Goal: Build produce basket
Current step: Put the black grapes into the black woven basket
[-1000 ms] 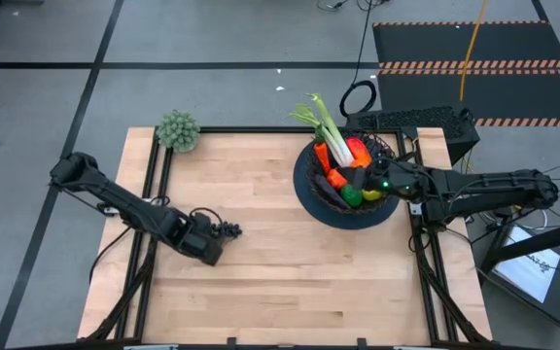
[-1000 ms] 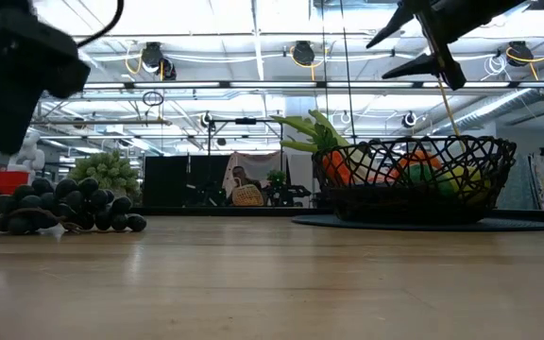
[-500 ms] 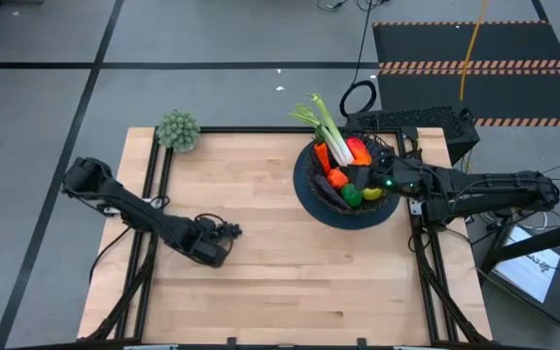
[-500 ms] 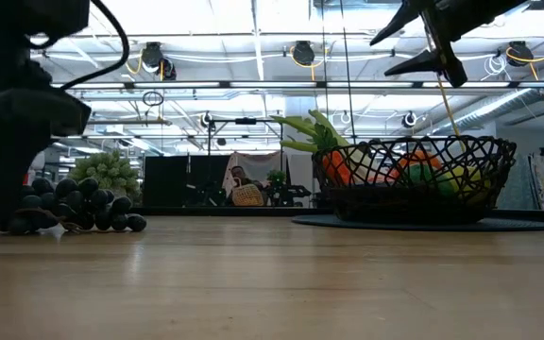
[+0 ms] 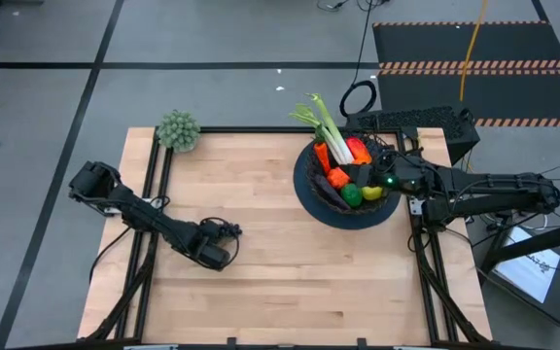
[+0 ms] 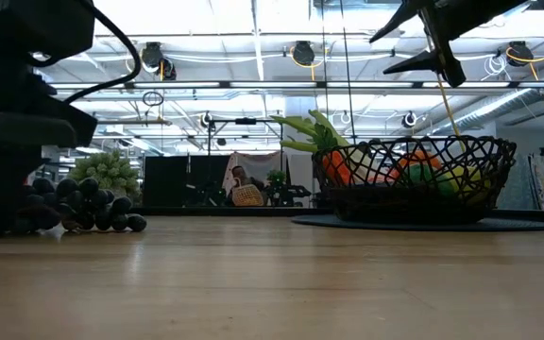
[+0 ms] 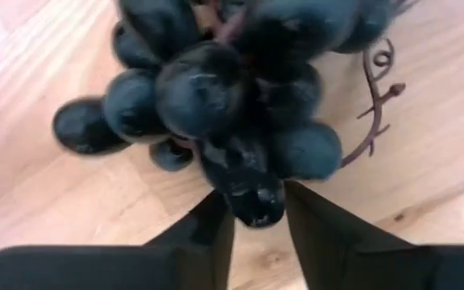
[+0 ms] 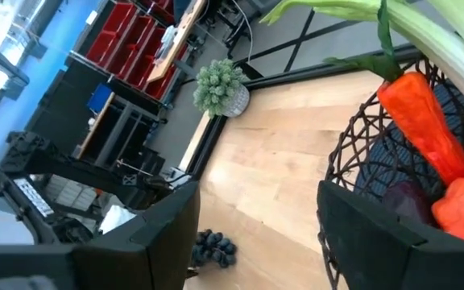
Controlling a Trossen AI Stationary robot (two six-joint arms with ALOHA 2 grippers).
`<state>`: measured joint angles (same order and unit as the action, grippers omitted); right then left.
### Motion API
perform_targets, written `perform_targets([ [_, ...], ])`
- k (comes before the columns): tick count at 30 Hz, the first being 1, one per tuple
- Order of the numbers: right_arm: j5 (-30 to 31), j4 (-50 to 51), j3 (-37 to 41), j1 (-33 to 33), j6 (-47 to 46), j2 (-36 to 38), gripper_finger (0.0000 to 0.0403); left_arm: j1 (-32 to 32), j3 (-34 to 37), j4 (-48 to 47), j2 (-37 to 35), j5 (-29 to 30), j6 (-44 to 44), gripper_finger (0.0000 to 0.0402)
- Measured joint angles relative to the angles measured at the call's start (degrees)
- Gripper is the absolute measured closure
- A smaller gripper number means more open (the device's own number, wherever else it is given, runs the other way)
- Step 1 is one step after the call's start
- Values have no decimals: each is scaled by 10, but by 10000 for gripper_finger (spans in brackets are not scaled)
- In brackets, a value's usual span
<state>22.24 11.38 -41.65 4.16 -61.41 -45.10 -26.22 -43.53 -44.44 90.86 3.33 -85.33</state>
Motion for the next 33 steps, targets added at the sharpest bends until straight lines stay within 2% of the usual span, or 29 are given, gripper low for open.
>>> perform_targets([
  [8,0,-1,0,-9,-48,0,156,23,2,8,-12,2,108,393],
  [13,0,-9,0,-24,-69,0,156,41,4,5,-38,2,167,394],
  [20,7,-15,0,-58,-69,-6,156,59,2,4,-133,-27,200,400],
  [25,47,-19,0,-83,-69,-28,156,71,2,-16,-194,-26,202,400],
  [33,80,-109,0,-105,-69,-89,156,75,1,-20,-283,-22,226,401],
])
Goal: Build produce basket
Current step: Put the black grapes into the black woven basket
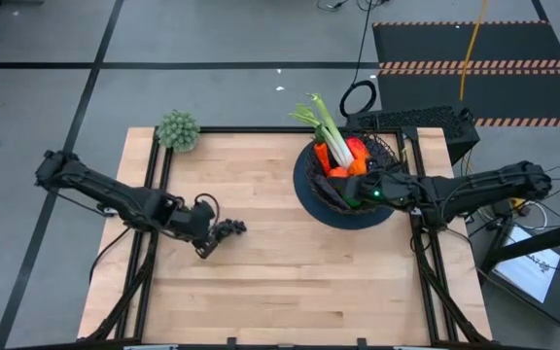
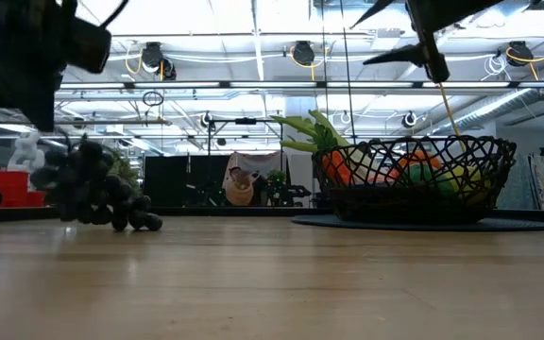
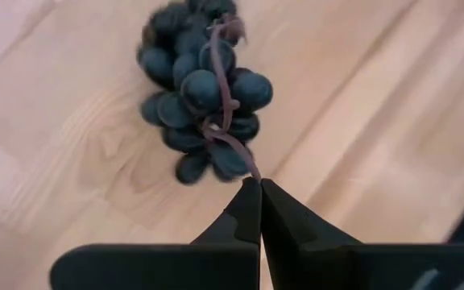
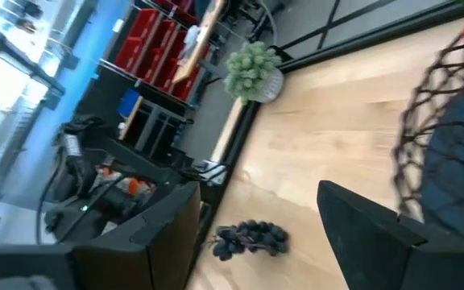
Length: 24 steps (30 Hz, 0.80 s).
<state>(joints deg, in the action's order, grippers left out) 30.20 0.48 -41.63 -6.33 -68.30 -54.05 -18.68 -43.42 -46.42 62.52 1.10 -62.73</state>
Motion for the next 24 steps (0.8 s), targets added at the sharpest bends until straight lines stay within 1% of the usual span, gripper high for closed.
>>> perform_targets([
  [6,0,-68,0,-10,11,-29,156,0,-4,-2,-69,13,40,401],
  [10,0,-76,0,-13,20,-32,156,1,-23,0,-101,22,90,401],
  [18,0,-75,0,-13,68,-28,156,28,-90,3,-112,30,214,402],
  [20,0,-76,0,-13,87,-26,156,38,-103,25,-112,45,249,402],
  [24,-1,-76,0,-13,141,-6,156,61,-119,109,-112,60,330,401],
])
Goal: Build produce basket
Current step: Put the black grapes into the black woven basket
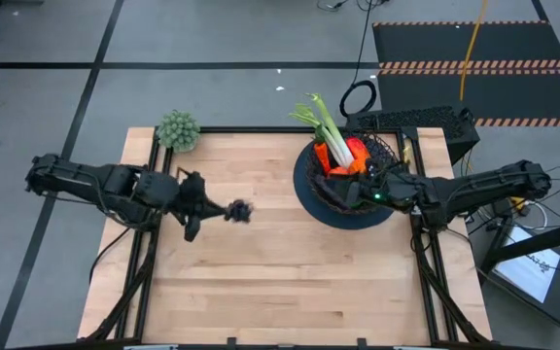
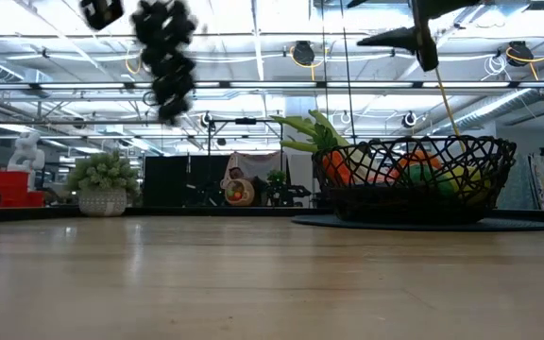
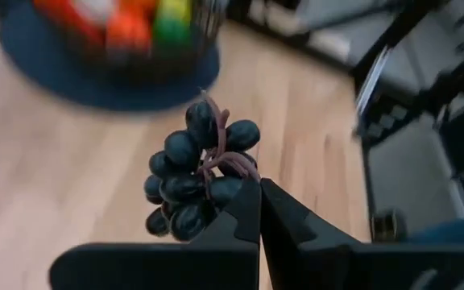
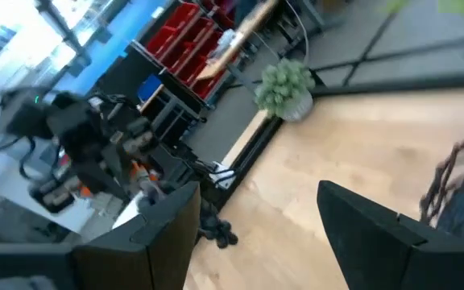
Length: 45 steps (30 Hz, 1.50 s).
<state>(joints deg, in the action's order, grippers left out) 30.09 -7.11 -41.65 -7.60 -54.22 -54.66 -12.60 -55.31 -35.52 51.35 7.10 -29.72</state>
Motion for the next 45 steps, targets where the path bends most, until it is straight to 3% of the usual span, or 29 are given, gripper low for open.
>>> perform_targets([
  [4,-1,2,0,1,89,41,156,26,-5,98,0,22,44,401],
  [12,-1,38,0,29,247,161,156,87,-5,265,0,100,34,401],
  [24,-1,66,0,57,379,230,156,144,-5,391,1,193,-82,401],
  [31,-2,66,0,57,401,231,156,162,-6,478,23,259,-55,401],
  [45,-3,67,0,56,404,232,156,195,-5,554,75,259,-67,401],
])
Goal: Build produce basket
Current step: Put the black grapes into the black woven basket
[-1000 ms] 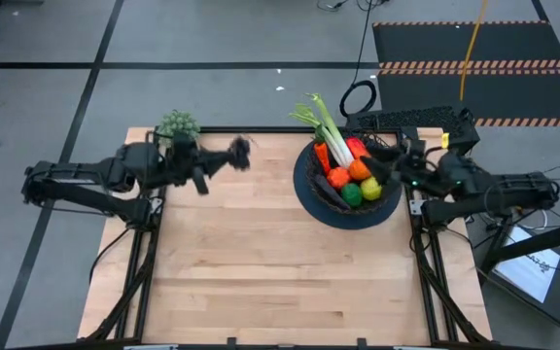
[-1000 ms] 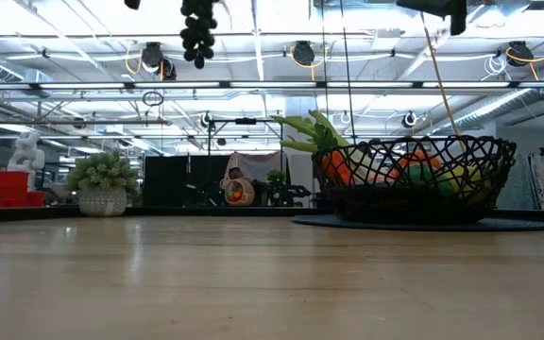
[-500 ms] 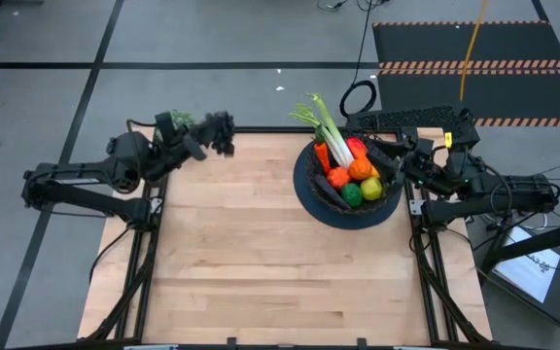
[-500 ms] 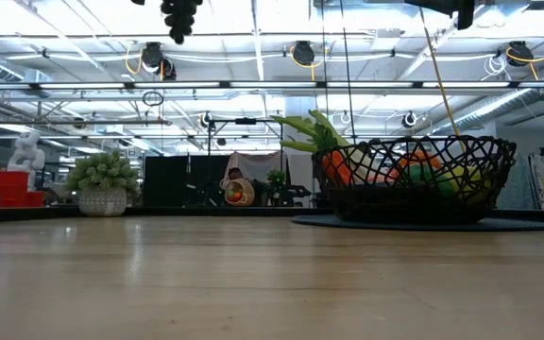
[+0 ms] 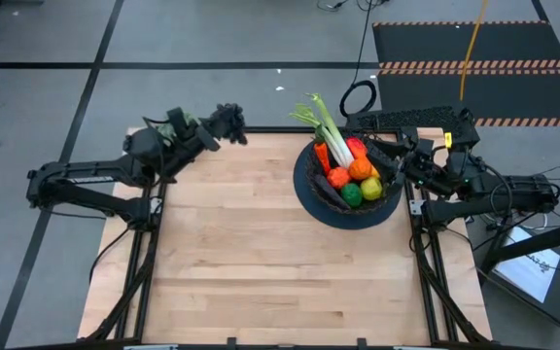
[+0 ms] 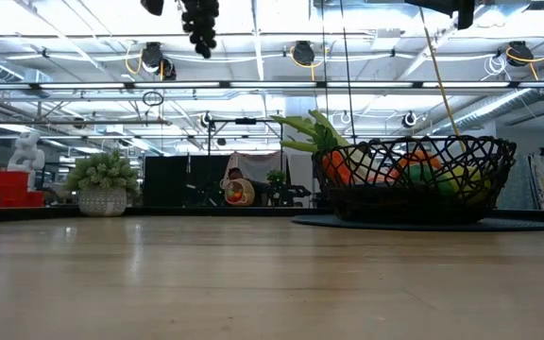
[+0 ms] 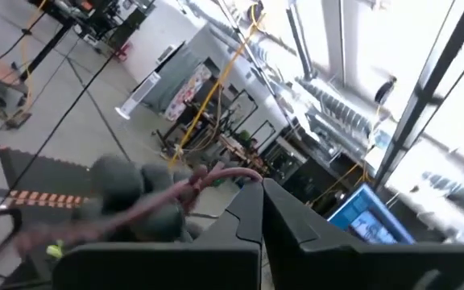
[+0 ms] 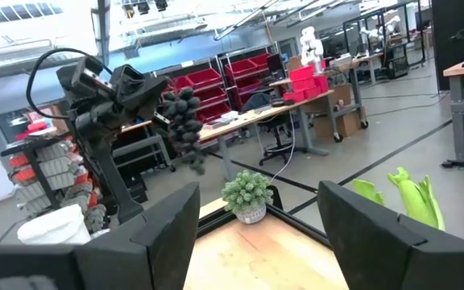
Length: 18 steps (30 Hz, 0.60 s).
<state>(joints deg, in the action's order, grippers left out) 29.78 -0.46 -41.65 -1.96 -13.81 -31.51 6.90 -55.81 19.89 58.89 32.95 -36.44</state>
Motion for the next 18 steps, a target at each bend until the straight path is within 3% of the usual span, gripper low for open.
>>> perform_targets([
  [7,-15,0,0,0,-11,0,162,-4,0,-2,0,-21,111,401],
  [18,-12,-1,0,0,-11,-12,216,-4,0,-11,0,-108,432,401],
])
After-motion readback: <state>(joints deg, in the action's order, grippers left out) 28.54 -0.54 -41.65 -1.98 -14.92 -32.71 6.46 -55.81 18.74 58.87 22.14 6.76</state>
